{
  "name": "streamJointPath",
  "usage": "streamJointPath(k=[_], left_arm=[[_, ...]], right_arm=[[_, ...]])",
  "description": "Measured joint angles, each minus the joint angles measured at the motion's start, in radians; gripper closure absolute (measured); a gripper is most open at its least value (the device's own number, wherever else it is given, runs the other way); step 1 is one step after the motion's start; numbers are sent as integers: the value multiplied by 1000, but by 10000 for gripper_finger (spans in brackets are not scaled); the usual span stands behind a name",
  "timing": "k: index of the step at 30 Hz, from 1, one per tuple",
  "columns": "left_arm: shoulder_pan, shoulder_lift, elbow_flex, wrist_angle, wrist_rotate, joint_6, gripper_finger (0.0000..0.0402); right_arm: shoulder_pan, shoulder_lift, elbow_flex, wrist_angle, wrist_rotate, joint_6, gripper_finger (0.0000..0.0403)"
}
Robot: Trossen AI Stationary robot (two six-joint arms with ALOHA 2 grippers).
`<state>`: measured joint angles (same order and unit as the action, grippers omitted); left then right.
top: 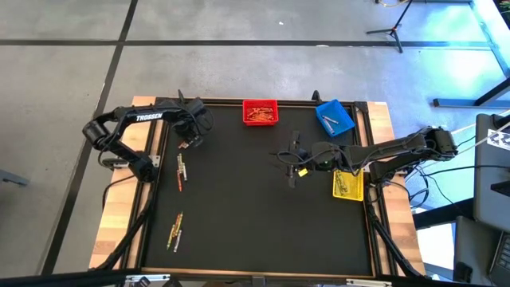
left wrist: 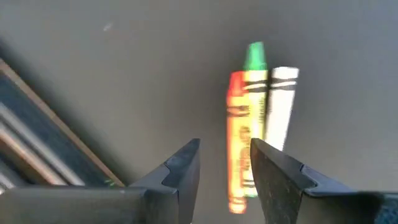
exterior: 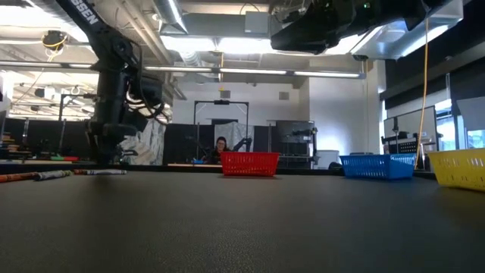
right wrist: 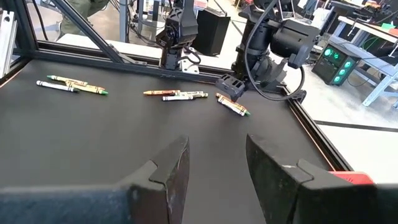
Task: Sort crayons
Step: Put the orange crayon into the red bin
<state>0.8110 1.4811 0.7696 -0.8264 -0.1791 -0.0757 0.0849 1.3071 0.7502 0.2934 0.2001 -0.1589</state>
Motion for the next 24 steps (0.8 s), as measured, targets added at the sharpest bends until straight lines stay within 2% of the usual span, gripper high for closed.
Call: streamJointPath(k=[18, 21, 24], left_arm=[[23, -1, -77, 91, 11, 8, 272], [23, -2, -84, 91, 35, 7, 286], [22, -2, -84, 92, 38, 7, 319]], right_arm=[[0, 0, 0, 2, 0, 0, 247], [0, 0, 0, 3, 0, 0, 247], [0, 0, 0, 3, 0, 2, 247]])
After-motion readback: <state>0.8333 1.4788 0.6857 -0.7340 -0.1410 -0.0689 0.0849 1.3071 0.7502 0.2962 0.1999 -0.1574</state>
